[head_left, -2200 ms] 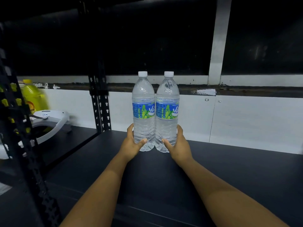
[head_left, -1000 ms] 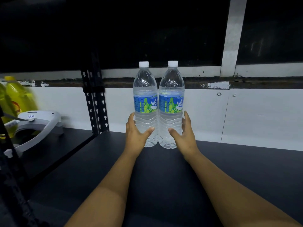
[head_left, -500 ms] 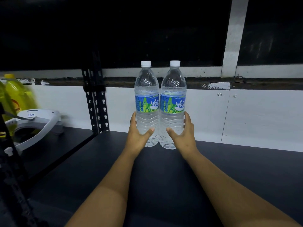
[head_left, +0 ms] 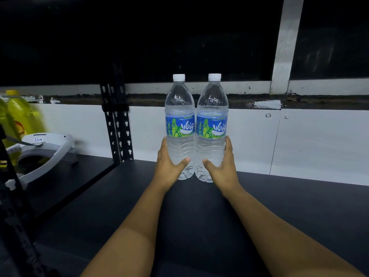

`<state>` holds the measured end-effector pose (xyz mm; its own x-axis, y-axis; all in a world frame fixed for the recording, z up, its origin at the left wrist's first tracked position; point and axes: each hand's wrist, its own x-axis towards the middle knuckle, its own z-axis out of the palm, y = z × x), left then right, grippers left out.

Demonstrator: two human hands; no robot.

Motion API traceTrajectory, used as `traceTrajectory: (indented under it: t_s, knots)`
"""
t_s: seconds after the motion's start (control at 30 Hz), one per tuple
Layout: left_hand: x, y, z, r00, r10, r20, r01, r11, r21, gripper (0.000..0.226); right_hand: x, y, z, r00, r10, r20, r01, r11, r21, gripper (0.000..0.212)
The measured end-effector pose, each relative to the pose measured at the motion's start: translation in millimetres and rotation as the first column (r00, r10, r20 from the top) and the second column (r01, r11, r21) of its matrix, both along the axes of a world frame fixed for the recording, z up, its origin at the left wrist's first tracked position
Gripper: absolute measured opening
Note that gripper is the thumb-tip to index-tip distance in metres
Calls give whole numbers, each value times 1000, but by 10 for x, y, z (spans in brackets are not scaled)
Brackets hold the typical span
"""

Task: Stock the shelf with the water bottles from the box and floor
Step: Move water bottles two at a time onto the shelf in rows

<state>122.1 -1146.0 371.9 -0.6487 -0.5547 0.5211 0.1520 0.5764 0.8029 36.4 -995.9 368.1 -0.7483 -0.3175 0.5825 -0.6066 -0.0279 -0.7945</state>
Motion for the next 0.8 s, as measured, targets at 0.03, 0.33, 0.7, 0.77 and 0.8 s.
traceTrajectory:
  t_s: [0.03, 0.33, 0.7, 0.77, 0.8]
  knots:
    - [-10, 24, 7, 1000, 30, 3, -30, 1000, -1, 103, -1, 4, 2, 1000, 13, 5, -13, 1000, -7, 93]
    - [22, -65, 1, 997, -61, 38, 61, 998, -11, 93, -31, -8, -10, 988, -119, -97, 123, 992, 41, 100]
    - [-58, -12, 5, 992, 122, 22, -121, 991, -57, 104, -15, -11, -36, 989, -86, -118, 91, 995, 38, 98]
    - [-24, -53, 9, 998, 60, 1, -60, 997, -53, 95, -8, -11, -28, 989, -98, -115, 102, 994, 37, 99]
    - [-6, -72, 3, 1000, 22, 6, -22, 999, -32, 92, -2, -10, -24, 990, -92, -105, 96, 995, 36, 99]
